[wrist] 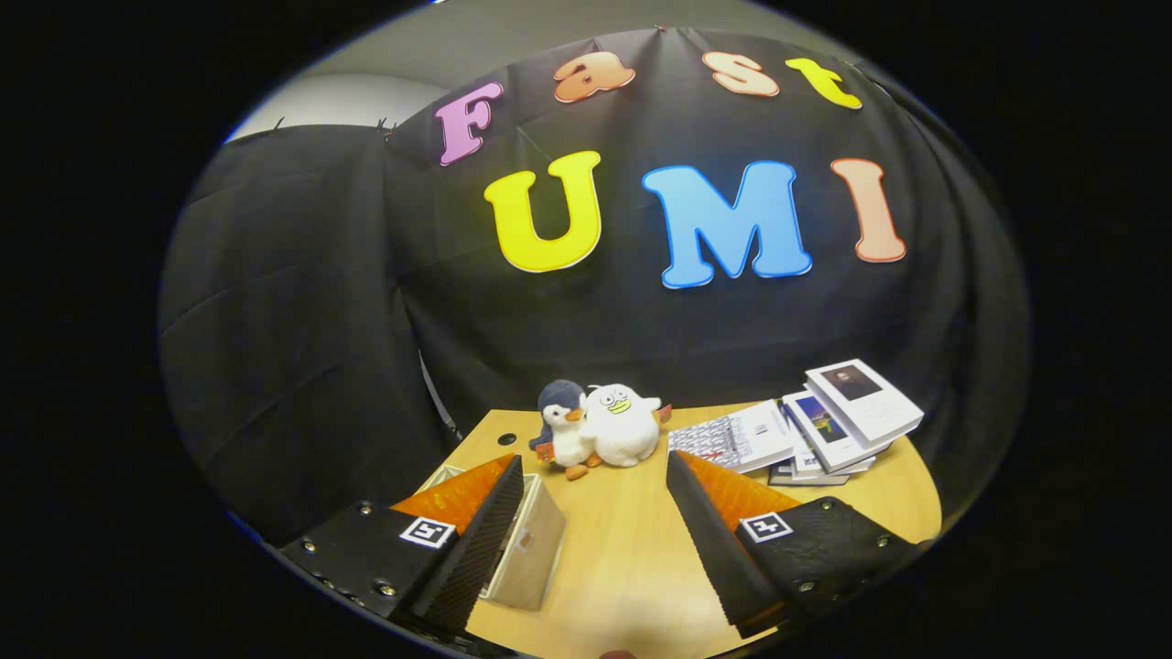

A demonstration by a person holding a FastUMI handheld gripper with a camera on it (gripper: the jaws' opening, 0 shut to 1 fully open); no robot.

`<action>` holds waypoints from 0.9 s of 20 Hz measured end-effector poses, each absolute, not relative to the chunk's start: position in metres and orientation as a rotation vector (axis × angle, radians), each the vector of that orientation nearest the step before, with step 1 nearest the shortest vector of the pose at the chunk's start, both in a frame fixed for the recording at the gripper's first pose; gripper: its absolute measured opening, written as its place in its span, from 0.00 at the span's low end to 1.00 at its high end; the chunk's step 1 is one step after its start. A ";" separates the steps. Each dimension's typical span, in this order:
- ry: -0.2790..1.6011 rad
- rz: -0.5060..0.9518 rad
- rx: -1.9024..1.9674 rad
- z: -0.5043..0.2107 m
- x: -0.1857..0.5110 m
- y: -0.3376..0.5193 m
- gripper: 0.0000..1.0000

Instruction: Open the storage box then place both shoes into the box .Put the left shoe in first, then the right shoe, with the right side of both shoes facing outward in a uniform manner.

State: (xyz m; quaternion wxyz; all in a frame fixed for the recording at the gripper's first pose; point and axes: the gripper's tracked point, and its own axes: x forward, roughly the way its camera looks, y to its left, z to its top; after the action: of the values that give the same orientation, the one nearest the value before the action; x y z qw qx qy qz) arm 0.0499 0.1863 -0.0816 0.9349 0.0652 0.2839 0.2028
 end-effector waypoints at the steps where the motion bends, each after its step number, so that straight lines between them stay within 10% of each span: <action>1: 0.556 0.397 0.118 -0.074 0.051 0.170 0.98; 18: 0.213 0.133 -0.053 -0.010 0.054 0.001 0.97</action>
State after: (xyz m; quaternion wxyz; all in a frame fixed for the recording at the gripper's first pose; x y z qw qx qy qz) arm 0.0545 0.0008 -0.0100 0.9918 -0.0265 0.1061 0.0664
